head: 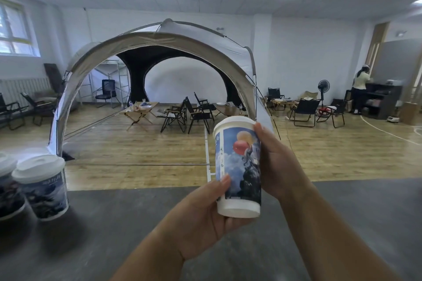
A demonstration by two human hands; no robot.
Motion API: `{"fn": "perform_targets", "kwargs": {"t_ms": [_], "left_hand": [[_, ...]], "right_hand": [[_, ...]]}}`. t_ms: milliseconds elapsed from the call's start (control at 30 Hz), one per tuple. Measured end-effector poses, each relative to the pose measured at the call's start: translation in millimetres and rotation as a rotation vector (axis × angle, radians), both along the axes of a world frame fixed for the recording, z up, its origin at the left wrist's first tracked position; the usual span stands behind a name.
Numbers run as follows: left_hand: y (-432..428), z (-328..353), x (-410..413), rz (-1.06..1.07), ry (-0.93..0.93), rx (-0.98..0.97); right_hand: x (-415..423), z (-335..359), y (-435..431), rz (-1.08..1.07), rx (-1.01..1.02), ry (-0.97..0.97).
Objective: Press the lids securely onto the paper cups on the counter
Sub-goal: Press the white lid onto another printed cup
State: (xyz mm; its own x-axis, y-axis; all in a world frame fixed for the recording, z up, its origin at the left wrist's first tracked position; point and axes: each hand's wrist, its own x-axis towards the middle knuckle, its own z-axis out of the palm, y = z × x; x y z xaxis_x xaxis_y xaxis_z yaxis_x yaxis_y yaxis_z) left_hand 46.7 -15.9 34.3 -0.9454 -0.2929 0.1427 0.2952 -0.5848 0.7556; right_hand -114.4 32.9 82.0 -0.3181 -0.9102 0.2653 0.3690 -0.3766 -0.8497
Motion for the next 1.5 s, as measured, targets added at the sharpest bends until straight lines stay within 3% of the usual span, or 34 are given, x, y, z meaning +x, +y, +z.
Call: {"fn": "perform_targets", "kwargs": {"t_ms": [133,200,300,400,467,533,600,700,767,833,933,1067,1133,1233,1267,1333,1433,1500], "left_hand": [[8.5,9.8,-5.0,0.398,-0.238,-0.405],[14.3,13.9,-5.0,0.47,-0.256,-0.551],[14.9,15.3,-3.3,0.296,-0.193,-0.337],[12.6,11.8,-1.1,0.029,-0.067,-0.099],[13.1,7.3,-3.3,-0.01,-0.004,-0.06],[15.4,5.9,-6.5,0.064,-0.003,-0.073],[16.9,8.8,-8.5,0.237,-0.066,-0.149],[15.3,7.5,-10.8,0.532,-0.2,-0.445],[16.0,6.7,-10.3,0.576,-0.229,-0.509],[15.2,7.2,-7.6,0.414,-0.176,-0.329],[14.1,5.3,-2.4,0.131,-0.079,-0.061],[14.6,-3.0,-6.3,0.278,-0.106,-0.069],[15.5,-2.1,-7.4,0.454,-0.176,-0.224],[17.3,0.7,-3.7,0.755,-0.357,-0.699],[17.3,0.9,-2.3,0.787,-0.373,-0.762],[16.5,0.5,0.3,0.658,-0.318,-0.618],[12.3,1.5,4.7,0.272,-0.19,-0.167],[11.3,0.1,6.4,0.165,-0.142,-0.116]], "right_hand": [[8.8,12.7,7.6,-0.284,0.014,0.345],[12.3,13.5,8.6,-0.347,0.006,0.371],[6.2,9.7,7.8,-0.338,-0.056,0.155],[1.2,2.1,9.8,-0.023,-0.056,-0.061],[-1.4,-1.0,11.7,0.068,0.025,-0.127],[-4.0,-2.7,8.7,0.087,0.001,-0.081],[-2.0,-1.2,8.3,-0.035,-0.054,0.051],[5.8,6.7,15.0,-0.283,-0.009,0.232],[6.7,6.6,15.4,-0.311,-0.017,0.24],[6.3,5.7,15.1,-0.248,-0.029,0.108],[4.1,1.3,17.7,0.046,0.031,-0.113],[7.4,-5.3,19.8,0.184,0.122,-0.15],[8.9,-8.3,16.8,0.065,0.074,-0.056],[10.4,-8.3,13.1,-0.209,-0.023,0.234],[10.6,-8.4,12.1,-0.267,-0.03,0.273],[11.6,-8.3,10.8,-0.28,-0.048,0.225],[8.8,-9.7,12.7,-0.009,-0.078,0.067],[6.4,-13.4,14.0,0.097,-0.019,0.024]]}}
